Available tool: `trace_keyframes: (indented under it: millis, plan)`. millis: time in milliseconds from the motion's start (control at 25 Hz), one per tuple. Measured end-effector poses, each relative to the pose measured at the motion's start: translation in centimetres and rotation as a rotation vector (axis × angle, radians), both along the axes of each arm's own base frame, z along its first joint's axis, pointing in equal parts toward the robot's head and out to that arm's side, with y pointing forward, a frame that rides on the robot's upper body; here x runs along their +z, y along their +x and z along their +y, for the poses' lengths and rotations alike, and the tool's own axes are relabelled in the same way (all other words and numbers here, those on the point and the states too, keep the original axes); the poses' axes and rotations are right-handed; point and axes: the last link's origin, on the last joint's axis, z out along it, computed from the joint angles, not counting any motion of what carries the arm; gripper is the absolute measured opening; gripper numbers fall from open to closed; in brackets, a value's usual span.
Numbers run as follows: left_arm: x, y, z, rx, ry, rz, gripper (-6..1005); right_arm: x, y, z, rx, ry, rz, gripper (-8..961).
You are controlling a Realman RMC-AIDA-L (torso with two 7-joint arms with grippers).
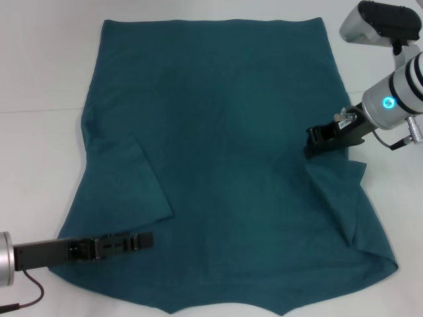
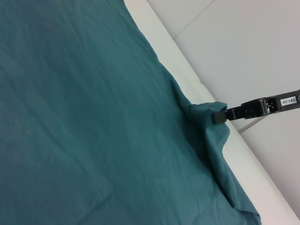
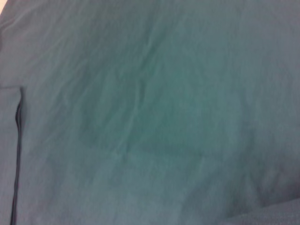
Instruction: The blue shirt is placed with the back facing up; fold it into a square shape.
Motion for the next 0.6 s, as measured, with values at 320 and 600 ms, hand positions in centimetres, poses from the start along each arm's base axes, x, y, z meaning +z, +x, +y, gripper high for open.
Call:
trace_keyframes:
  millis: [320,600]
  plan:
    - [-0.1,-0.1,-0.1,0.005,0.001,0.004,872,-0.2,-0.5,0.1,0.01,-0.007,0.01,13]
    - [-0.3,-0.3,-0.1,0.012,-0.004,0.0,873,-0.9,-1.6,0.0,0.063,-0.026,0.072,277]
